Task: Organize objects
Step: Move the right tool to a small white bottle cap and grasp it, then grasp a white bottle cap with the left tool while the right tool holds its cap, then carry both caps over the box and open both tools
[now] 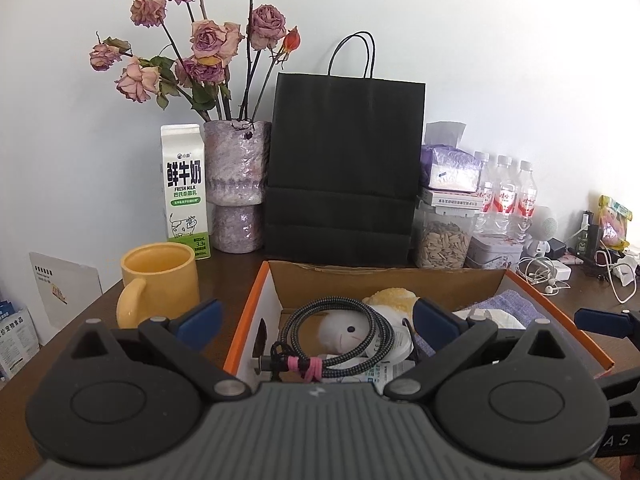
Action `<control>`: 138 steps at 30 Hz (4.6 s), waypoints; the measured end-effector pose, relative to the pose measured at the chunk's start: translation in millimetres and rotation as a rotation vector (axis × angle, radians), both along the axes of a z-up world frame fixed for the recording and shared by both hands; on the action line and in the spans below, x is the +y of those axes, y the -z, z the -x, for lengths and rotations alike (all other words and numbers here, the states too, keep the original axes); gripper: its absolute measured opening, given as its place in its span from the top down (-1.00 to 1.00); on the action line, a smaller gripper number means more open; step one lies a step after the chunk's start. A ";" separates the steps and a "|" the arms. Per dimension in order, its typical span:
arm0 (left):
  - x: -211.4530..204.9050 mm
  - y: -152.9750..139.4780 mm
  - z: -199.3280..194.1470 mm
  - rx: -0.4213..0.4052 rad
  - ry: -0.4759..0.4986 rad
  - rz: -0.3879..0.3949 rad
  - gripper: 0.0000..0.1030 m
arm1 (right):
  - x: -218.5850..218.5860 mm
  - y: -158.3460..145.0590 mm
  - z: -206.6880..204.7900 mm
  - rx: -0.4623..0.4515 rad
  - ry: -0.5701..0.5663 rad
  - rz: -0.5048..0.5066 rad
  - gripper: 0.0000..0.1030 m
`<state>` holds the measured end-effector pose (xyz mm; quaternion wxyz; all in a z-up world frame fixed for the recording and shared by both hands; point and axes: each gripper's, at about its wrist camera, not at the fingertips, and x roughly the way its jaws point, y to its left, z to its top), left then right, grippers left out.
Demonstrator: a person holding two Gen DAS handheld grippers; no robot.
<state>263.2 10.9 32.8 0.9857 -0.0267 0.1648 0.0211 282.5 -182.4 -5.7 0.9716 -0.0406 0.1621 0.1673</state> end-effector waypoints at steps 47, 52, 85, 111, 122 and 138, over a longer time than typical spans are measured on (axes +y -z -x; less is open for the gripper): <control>25.3 33.6 82.7 0.230 -0.007 -0.002 -1.00 | 8.8 52.6 38.5 0.293 -0.147 0.101 0.47; 19.2 39.5 75.3 0.254 0.014 -0.006 -1.00 | 3.9 50.0 46.8 0.255 -0.139 0.087 0.47; -6.4 69.2 38.0 0.291 0.074 -0.021 0.44 | -6.9 45.8 62.6 0.217 -0.108 0.036 0.47; -25.9 -9.9 32.9 0.046 0.042 -0.007 0.44 | 6.1 -16.5 40.7 0.015 -0.082 -0.023 0.47; -35.4 -20.0 -10.4 0.009 0.034 0.020 0.44 | 7.0 -27.8 -4.7 -0.027 -0.025 -0.051 0.47; -41.0 -0.8 -71.7 0.054 0.033 0.021 0.43 | 2.2 -7.9 -68.5 0.008 0.028 -0.018 0.47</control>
